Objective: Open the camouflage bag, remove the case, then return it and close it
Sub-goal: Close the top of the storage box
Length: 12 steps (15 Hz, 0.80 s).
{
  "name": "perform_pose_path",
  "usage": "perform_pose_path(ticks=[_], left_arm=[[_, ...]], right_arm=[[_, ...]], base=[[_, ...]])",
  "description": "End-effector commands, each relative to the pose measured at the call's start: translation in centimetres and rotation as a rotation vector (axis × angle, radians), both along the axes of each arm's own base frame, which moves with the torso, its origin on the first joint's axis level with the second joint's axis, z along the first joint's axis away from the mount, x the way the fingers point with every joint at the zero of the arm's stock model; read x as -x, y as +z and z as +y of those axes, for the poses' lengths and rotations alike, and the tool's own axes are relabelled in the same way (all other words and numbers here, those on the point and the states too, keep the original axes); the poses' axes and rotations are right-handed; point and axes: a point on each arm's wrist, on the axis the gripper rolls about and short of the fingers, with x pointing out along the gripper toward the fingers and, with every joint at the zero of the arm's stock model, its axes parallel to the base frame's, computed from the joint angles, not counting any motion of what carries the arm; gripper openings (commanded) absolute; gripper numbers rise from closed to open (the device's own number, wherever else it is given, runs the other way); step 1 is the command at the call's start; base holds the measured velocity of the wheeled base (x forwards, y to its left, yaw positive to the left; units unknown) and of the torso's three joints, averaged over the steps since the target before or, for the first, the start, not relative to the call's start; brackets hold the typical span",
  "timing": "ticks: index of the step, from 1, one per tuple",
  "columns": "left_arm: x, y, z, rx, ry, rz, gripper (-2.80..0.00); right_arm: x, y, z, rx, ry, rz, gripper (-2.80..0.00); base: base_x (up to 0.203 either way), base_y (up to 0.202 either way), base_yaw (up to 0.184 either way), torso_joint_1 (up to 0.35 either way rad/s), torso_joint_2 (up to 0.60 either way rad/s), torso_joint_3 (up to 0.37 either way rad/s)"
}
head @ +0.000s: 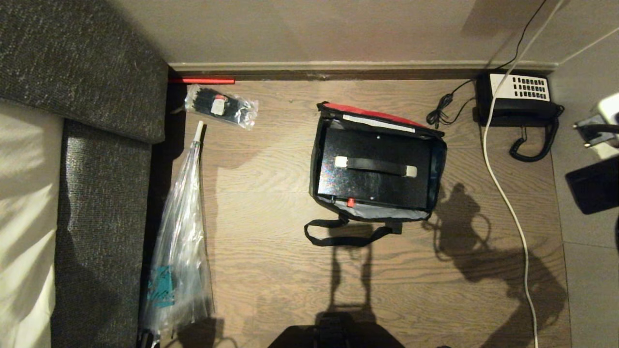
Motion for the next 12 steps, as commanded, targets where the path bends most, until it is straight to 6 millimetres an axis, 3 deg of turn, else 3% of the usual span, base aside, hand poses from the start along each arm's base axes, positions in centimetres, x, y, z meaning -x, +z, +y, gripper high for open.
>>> perform_pose_path(ticks=[1,3,5,7,9,12], left_arm=[[0.0,0.0,0.0,-0.001,0.001,0.002,-2.80],[0.0,0.0,0.0,-0.001,0.001,0.002,-2.80],[0.0,0.0,0.0,-0.001,0.000,0.002,-2.80],[0.0,0.0,0.0,-0.001,0.001,0.002,-2.80],[0.0,0.0,0.0,-0.001,0.001,0.002,-2.80],[0.0,0.0,0.0,-0.002,-0.001,0.002,-2.80]], right_arm=[[3.9,0.6,-3.2,-0.026,-0.045,0.004,-2.80],[6.3,0.1,-5.3,-0.035,-0.093,0.023,-2.80],[8.3,-1.7,-7.0,-0.039,-0.137,0.122,-2.80],[9.7,-3.1,-7.6,-0.182,-0.032,0.166,-2.80],[9.8,-3.7,-7.7,-0.355,0.048,0.180,-2.80],[7.2,-4.4,-7.2,-0.536,0.086,0.296,-2.80]], base=[[0.000,0.000,0.000,0.000,0.00,0.000],[0.000,0.000,0.000,0.000,0.00,0.000],[0.000,0.000,0.000,0.000,0.00,0.000],[0.000,0.000,0.000,0.000,0.00,0.000],[0.000,0.000,0.000,0.000,0.00,0.000],[0.000,0.000,0.000,0.000,0.00,0.000]])
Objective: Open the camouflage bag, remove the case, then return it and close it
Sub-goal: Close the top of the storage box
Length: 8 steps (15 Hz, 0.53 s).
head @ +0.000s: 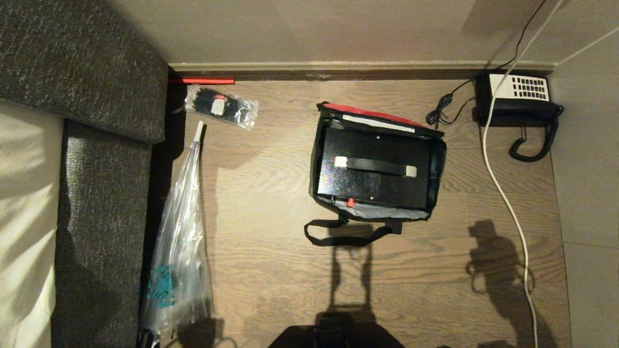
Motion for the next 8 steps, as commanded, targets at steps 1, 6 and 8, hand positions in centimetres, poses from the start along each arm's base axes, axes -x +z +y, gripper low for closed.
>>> perform_pose_path(ticks=[1,6,8], left_arm=[[0.0,0.0,0.0,-0.001,0.001,0.002,-2.80],[0.0,0.0,0.0,-0.001,0.001,0.002,-2.80],[0.0,0.0,0.0,-0.001,-0.001,0.002,-2.80]], right_arm=[[-2.6,-0.6,0.3,-0.107,-0.006,0.118,-2.80],[-8.3,-2.4,2.7,-0.122,0.136,0.389,-2.80],[-10.9,-2.8,3.9,-0.247,0.240,0.423,-2.80]], base=[[0.000,0.000,0.000,0.000,0.00,0.000],[0.000,0.000,0.000,0.000,0.00,0.000],[0.000,0.000,0.000,0.000,0.00,0.000]])
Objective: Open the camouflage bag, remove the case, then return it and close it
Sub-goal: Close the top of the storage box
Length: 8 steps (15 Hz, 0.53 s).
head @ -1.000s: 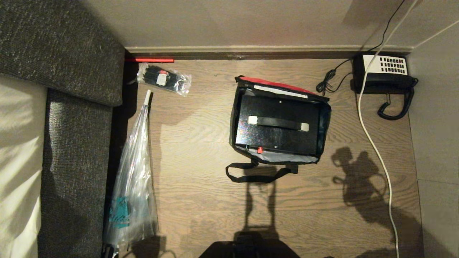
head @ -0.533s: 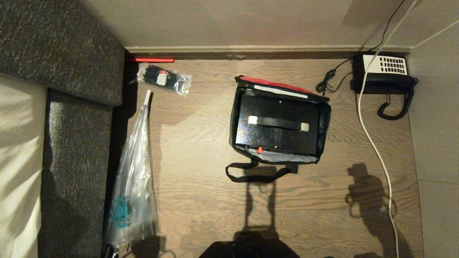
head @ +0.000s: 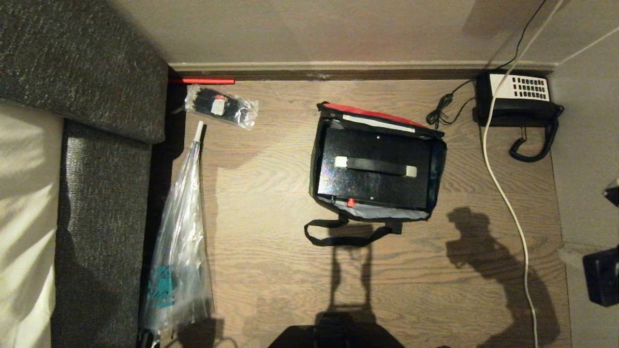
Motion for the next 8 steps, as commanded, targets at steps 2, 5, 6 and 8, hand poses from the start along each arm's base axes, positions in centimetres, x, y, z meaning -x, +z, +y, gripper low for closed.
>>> perform_pose_path(ticks=[2,5,6,8], left_arm=[[0.0,0.0,0.0,0.000,-0.002,0.002,-2.80],[0.0,0.0,0.0,0.000,0.000,0.002,-2.80],[0.0,0.0,0.0,0.000,0.000,0.002,-2.80],[0.0,0.0,0.0,0.000,-0.001,0.001,-2.80]], right_arm=[[-5.6,-1.3,2.1,-0.299,0.047,0.073,-2.80],[-6.8,-1.7,2.4,-0.445,0.035,0.063,-2.80],[-6.2,-0.7,2.3,-0.468,0.045,0.005,-2.80],[-5.3,0.2,2.1,-0.510,0.100,-0.038,-2.80]], base=[[0.000,0.000,0.000,0.000,0.00,0.000],[0.000,0.000,0.000,0.000,0.00,0.000],[0.000,0.000,0.000,0.000,0.00,0.000],[0.000,0.000,0.000,0.000,0.00,0.000]])
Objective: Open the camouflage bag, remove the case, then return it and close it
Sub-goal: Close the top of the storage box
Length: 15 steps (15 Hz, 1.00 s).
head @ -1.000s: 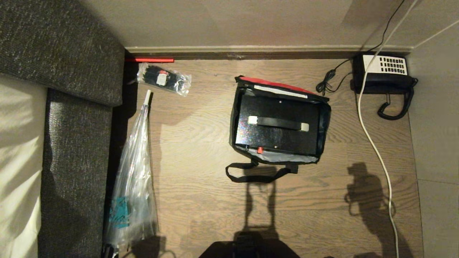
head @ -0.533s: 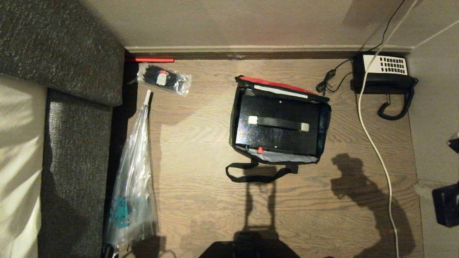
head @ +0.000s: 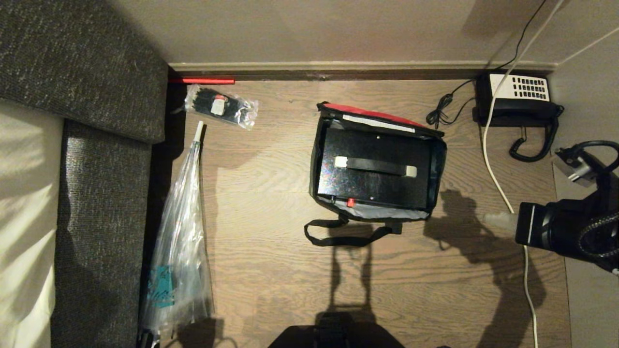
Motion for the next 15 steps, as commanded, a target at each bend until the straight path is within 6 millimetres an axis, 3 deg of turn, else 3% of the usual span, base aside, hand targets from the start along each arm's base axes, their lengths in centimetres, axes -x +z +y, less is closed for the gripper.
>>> perform_pose_path(ticks=[1,4,7,15], left_arm=[[0.0,0.0,0.0,-0.001,-0.001,0.002,-2.80],[0.0,0.0,0.0,-0.001,0.001,0.002,-2.80],[0.0,0.0,0.0,-0.001,0.001,0.002,-2.80],[0.0,0.0,0.0,-0.001,0.001,0.002,-2.80]], right_arm=[[0.7,0.3,-0.1,-0.023,0.043,-0.028,-2.80],[0.3,0.7,-0.3,-0.031,0.027,-0.038,-2.80],[-2.1,-0.5,-1.2,0.022,-0.091,0.018,-2.80],[-13.6,-1.3,-1.3,0.068,-0.127,-0.075,-2.80]], base=[[0.000,0.000,0.000,0.000,0.00,0.000],[0.000,0.000,0.000,0.000,0.00,0.000],[0.000,0.000,0.000,0.000,0.00,0.000],[0.000,0.000,0.000,0.000,0.00,0.000]])
